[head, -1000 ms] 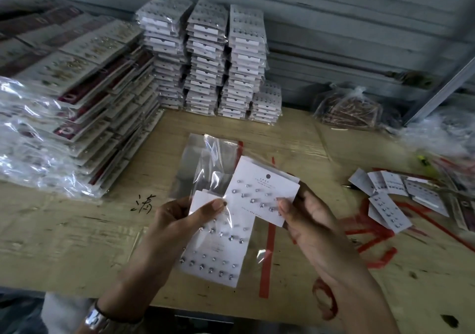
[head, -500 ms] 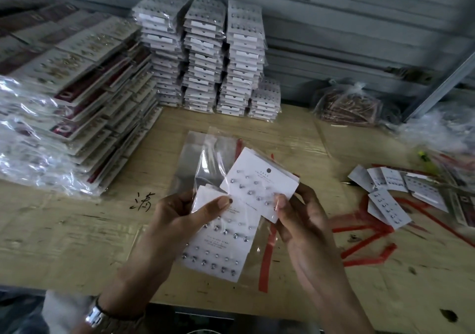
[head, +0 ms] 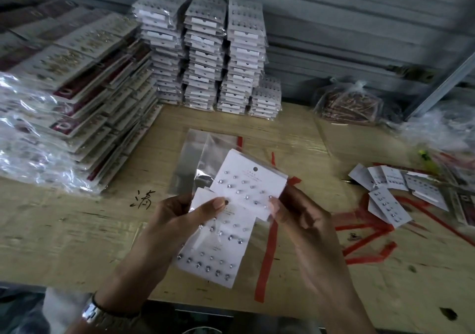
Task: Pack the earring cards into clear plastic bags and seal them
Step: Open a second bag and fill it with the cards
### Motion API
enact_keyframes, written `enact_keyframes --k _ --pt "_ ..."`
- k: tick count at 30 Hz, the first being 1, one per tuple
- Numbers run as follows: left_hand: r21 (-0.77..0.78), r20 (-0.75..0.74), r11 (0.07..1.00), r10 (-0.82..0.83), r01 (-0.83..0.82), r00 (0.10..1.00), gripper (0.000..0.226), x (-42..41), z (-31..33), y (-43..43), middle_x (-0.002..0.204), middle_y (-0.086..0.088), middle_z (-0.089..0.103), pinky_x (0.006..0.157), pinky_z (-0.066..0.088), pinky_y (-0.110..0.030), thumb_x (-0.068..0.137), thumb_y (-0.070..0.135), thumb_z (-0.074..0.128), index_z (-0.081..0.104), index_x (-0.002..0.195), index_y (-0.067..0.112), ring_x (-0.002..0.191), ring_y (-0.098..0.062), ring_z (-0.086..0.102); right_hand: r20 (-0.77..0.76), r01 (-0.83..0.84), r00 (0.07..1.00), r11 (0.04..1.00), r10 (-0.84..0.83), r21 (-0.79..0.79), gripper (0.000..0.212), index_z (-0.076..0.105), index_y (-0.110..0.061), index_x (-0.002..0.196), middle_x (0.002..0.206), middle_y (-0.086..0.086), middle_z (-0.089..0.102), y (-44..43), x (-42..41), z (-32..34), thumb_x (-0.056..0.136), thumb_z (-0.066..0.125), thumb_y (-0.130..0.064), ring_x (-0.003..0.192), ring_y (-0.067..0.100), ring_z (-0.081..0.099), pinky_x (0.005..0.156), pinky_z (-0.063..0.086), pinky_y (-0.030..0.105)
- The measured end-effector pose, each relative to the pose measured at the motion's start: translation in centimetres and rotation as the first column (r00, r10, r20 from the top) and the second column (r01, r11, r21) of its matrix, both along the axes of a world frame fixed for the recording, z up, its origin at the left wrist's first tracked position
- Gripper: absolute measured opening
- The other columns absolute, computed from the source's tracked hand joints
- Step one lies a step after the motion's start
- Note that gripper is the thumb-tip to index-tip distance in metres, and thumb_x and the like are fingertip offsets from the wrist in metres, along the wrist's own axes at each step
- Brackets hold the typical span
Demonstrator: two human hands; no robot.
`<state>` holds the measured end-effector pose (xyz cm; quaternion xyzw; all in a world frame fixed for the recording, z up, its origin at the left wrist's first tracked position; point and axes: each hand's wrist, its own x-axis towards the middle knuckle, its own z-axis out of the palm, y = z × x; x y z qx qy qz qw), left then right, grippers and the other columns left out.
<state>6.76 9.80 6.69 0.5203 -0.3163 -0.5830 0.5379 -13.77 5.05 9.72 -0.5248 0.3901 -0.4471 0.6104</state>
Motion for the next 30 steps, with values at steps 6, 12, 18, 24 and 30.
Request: enact_keyframes --k 6,12,18,24,30 --pt "-0.009 0.039 1.000 -0.026 0.026 0.999 0.025 -0.5 0.7 -0.1 0.081 -0.006 0.078 0.049 0.050 -0.016 0.077 0.031 0.078 0.080 0.093 0.012 0.059 -0.011 0.071 0.148 0.199 0.966 0.975 -0.212 0.100 0.042 0.072 -0.008 0.099 0.096 0.012 0.076 -0.1 0.8 -0.7 0.060 0.082 -0.018 0.092 0.021 0.073 0.072 0.056 0.017" --pt "0.033 -0.043 0.995 -0.094 0.096 0.995 0.031 -0.6 0.6 -0.2 0.098 -0.013 0.077 0.065 0.058 -0.029 0.081 0.037 0.078 0.078 0.101 0.012 0.085 -0.030 0.076 -0.023 0.213 0.976 0.969 -0.218 -0.122 0.024 0.075 -0.017 0.087 0.091 0.002 0.077 0.4 0.7 -0.4 0.068 0.081 -0.030 0.088 0.015 0.074 0.073 0.056 0.017" --pt "0.236 -0.319 0.930 -0.198 0.280 0.927 0.057 1.4 0.3 -0.6 0.105 -0.017 0.075 0.069 0.061 -0.037 0.064 0.045 0.091 0.077 0.107 0.012 0.081 -0.031 0.075 -0.319 0.016 0.910 0.790 -0.266 -0.613 0.015 0.075 -0.011 0.097 0.089 -0.006 0.075 -0.4 -1.7 1.4 0.083 0.075 -0.019 0.078 0.008 0.073 0.064 0.056 0.018" --pt "0.157 -0.476 0.858 -0.368 0.489 0.799 0.040 2.5 -0.7 -1.2 0.092 -0.013 0.073 0.069 0.060 -0.033 0.084 0.035 0.077 0.073 0.111 0.005 0.074 -0.025 0.071 -0.547 -0.371 0.804 0.521 -0.235 -0.769 0.015 0.078 -0.016 0.092 0.098 0.004 0.062 -3.3 -2.4 5.0 0.085 0.072 -0.026 0.095 0.026 0.056 0.080 0.044 0.028" --pt "0.312 -0.419 0.757 -0.432 0.574 0.799 0.059 3.1 -0.5 -1.5 0.089 -0.015 0.074 0.062 0.058 -0.029 0.048 0.036 0.097 0.080 0.095 0.004 0.071 -0.024 0.071 -0.808 -0.722 0.586 0.410 -0.067 -0.558 0.015 0.079 -0.026 0.090 0.112 -0.005 0.055 -4.3 -0.7 6.7 0.081 0.073 -0.037 0.108 0.020 0.042 0.089 0.037 0.027"
